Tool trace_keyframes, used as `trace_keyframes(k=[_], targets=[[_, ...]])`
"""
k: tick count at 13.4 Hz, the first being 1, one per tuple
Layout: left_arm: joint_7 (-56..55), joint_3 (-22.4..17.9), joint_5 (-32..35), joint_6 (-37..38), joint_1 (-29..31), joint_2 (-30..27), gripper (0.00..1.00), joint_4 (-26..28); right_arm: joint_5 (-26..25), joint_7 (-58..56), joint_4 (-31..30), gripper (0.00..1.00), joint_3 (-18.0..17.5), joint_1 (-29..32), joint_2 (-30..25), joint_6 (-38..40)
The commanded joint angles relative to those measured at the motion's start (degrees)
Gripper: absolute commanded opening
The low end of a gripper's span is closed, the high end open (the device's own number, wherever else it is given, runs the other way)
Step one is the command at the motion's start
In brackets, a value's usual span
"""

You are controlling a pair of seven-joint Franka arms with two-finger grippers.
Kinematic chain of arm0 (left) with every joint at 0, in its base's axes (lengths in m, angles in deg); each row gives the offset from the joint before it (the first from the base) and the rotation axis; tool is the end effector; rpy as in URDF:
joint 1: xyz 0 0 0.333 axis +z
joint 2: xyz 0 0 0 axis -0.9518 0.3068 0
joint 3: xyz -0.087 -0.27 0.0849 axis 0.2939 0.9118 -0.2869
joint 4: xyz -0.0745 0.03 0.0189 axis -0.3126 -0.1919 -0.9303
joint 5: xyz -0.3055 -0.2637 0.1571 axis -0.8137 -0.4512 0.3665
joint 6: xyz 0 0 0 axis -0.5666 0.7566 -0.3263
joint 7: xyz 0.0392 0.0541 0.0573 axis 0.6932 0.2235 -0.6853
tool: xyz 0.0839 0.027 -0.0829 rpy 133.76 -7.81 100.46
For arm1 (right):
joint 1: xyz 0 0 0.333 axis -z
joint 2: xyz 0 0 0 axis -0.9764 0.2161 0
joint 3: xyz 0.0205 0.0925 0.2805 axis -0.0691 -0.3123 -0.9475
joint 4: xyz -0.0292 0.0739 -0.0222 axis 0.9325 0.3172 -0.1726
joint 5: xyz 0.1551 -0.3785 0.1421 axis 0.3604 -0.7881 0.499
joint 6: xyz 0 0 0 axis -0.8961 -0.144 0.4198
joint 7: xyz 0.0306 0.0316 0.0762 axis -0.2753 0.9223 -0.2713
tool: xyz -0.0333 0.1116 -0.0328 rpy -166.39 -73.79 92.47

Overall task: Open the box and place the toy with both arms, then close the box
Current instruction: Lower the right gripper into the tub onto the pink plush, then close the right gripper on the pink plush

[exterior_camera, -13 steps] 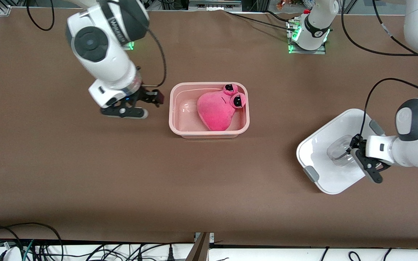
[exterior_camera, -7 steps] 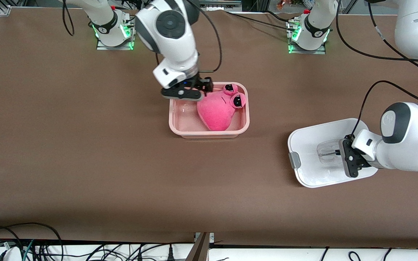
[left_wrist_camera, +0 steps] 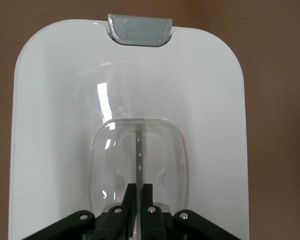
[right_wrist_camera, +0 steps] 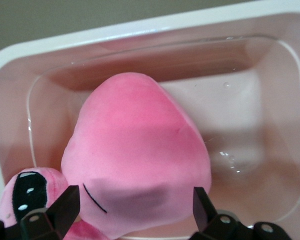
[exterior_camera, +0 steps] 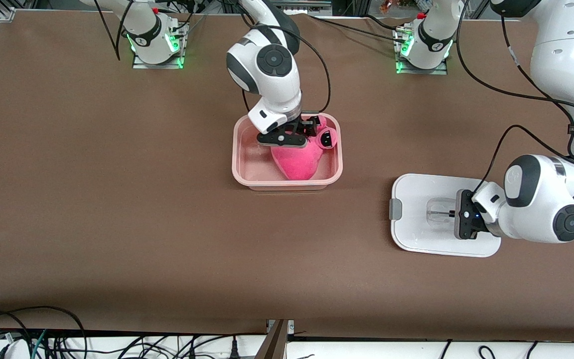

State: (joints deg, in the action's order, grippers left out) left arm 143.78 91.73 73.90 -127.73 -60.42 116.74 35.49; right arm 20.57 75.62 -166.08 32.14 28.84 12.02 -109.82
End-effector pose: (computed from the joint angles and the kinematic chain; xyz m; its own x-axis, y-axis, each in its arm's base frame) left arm 0.7274 -0.0105 0.2257 -0.0437 -0.9897 0.1362 -0.9668 0.0763 0.2440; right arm 0.4726 0.5501 0.2812 0.9940 -0.1094 0.0048 -0.1085 -0.9898 -0.0919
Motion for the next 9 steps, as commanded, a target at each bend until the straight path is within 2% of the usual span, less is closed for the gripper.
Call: trace_keyframes(k=[1,5,8,9], targets=[[4.6,0.0,1.2,-1.0,0.6,-0.4,1.0,0.9,-0.4,1.2,1.1,1.0,0.8,-1.2,1.7,-0.9],[4.7,0.1,1.2,-0.4,0.4,-1.8,1.0,0.0,-1.2,1.3,1.1,1.0,0.8,-1.6,3.6,-2.2],[-0.5,-0.2,1.3,2.7,0.3,-4.3,1.0,0.1,-1.4,1.3,1.1,1.0,0.8,-1.7,4.7,-4.2],[-1.1,-0.3,1.4,3.0,0.2,-4.5,1.0,-0.1,-1.4,1.3,1.1,0.88,0.8,-1.9,5.0,-4.5]])
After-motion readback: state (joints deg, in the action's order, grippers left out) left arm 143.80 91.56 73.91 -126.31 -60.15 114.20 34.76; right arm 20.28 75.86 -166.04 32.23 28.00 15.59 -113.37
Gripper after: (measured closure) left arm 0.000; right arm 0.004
